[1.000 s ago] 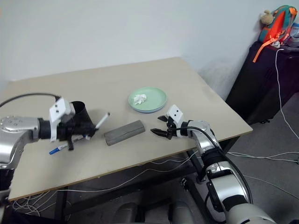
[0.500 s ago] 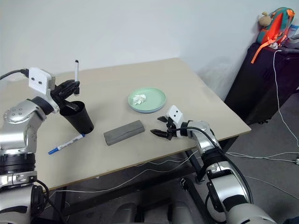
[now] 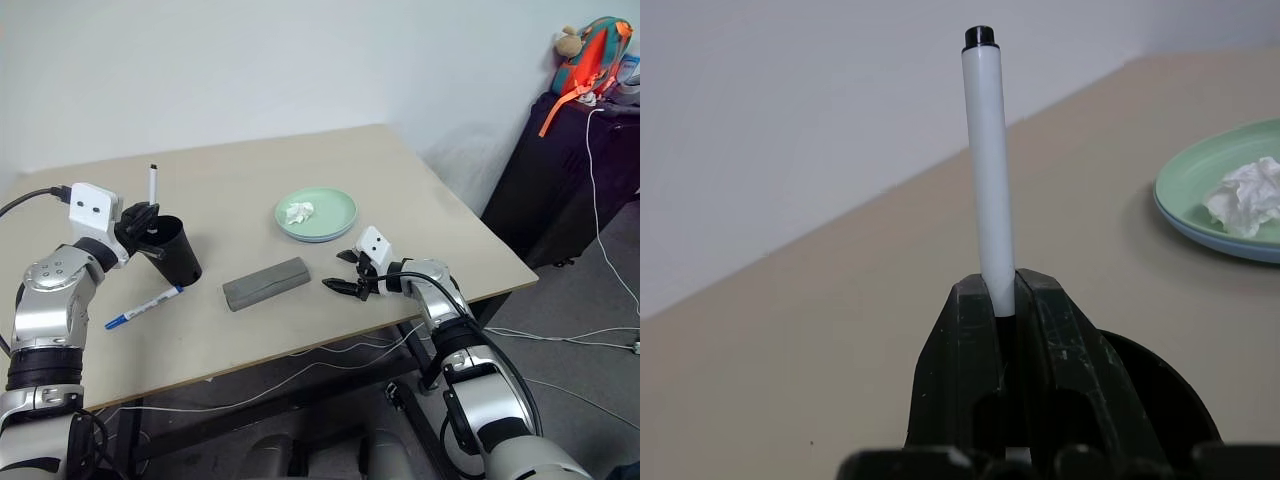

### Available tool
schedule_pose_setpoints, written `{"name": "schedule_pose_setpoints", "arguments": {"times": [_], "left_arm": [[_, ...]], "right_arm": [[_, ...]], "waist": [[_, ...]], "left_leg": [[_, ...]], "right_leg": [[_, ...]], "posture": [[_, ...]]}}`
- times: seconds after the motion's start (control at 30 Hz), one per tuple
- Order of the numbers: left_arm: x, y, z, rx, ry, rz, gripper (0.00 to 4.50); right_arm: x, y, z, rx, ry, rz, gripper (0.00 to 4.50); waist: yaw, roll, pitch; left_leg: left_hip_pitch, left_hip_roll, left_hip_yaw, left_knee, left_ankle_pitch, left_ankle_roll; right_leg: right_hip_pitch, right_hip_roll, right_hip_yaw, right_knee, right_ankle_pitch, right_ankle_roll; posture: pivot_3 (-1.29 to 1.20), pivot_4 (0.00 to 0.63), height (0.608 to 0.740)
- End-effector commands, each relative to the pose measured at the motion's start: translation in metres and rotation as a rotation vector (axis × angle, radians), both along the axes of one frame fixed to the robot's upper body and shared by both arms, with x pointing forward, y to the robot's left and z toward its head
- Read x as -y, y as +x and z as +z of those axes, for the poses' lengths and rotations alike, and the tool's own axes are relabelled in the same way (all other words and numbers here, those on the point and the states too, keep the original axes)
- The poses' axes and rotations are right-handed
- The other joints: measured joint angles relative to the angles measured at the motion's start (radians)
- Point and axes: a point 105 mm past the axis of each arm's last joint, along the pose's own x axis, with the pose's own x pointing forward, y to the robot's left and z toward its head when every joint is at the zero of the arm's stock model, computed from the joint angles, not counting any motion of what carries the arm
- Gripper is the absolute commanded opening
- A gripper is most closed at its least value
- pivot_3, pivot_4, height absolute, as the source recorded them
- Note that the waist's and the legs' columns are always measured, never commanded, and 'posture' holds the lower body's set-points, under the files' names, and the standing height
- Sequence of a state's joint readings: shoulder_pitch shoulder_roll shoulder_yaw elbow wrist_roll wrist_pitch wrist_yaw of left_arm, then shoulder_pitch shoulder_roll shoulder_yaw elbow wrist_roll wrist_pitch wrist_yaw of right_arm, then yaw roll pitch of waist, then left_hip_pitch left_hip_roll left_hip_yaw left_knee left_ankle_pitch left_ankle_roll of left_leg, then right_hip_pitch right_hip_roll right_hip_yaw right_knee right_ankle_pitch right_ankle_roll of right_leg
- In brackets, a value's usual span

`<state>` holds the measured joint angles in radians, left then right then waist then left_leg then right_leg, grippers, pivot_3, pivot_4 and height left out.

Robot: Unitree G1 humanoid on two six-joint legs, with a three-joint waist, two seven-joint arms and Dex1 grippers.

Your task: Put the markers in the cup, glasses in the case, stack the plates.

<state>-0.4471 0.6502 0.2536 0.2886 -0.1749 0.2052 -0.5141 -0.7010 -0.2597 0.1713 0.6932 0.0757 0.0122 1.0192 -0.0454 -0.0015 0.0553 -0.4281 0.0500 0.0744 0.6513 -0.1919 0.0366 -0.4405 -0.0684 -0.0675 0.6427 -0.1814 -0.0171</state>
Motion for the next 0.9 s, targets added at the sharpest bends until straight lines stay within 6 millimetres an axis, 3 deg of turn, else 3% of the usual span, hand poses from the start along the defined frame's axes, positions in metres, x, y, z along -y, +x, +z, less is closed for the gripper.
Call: {"name": "schedule_pose_setpoints", "arguments": {"times": [0.03, 0.17, 0.2, 0.43, 0.73, 0.9], "left_arm": [[-0.003, -0.001, 0.007, 0.04, -0.017, 0.01, 0.03], [-0.004, -0.001, 0.006, 0.035, -0.033, 0.013, 0.03], [-0.004, -0.001, 0.006, 0.036, -0.038, 0.014, 0.57], [-0.001, 0.0, 0.006, 0.034, -0.041, -0.003, 2.79], [0.004, -0.008, 0.043, 0.066, -0.025, -0.154, 2.79], [-0.006, -0.018, 0.072, 0.031, 0.042, -0.245, 2.79]], "right_arm": [[-0.003, 0.005, 0.02, 0.074, 0.012, 0.016, 3.79], [-0.003, 0.005, 0.019, 0.073, 0.011, 0.016, 3.79], [-0.003, 0.004, 0.019, 0.072, 0.011, 0.016, 3.79], [-0.003, 0.004, 0.019, 0.073, 0.011, 0.015, 3.79], [-0.004, 0.005, 0.02, 0.071, 0.01, 0.016, 3.79], [-0.006, 0.006, 0.019, 0.07, 0.008, 0.018, 3.79]], "waist": [[0.0, 0.0, 0.0], [0.0, 0.0, 0.0], [0.0, 0.0, 0.0], [0.0, 0.0, 0.0], [0.0, -0.001, 0.0], [0.0, -0.001, 0.0]], "left_leg": [[0.0, 0.0, 0.0, 0.0, 0.0, 0.0], [0.0, 0.0, 0.0, 0.0, 0.0, 0.0], [0.0, 0.0, 0.0, 0.0, 0.0, 0.0], [0.0, 0.0, 0.0, 0.0, 0.0, 0.0], [0.0, 0.0, 0.0, 0.0, 0.0, 0.0], [0.0, 0.0, 0.0, -0.001, 0.0, 0.0]], "right_leg": [[0.0, 0.0, 0.0, 0.0, 0.0, 0.0], [0.0, 0.0, 0.0, 0.0, 0.0, 0.0], [0.0, 0.0, 0.0, 0.0, 0.0, 0.0], [0.0, 0.0, 0.0, 0.0, 0.0, 0.0], [-0.001, 0.0, 0.0, 0.0, 0.0, 0.0], [-0.001, 0.0, 0.0, 0.0, 0.0, 0.0]], "posture": [[0.0, 0.0, 0.74], [0.0, 0.0, 0.74], [0.0, 0.0, 0.74], [0.0, 0.0, 0.74], [0.0, 0.0, 0.74], [0.0, 0.0, 0.74]]}}
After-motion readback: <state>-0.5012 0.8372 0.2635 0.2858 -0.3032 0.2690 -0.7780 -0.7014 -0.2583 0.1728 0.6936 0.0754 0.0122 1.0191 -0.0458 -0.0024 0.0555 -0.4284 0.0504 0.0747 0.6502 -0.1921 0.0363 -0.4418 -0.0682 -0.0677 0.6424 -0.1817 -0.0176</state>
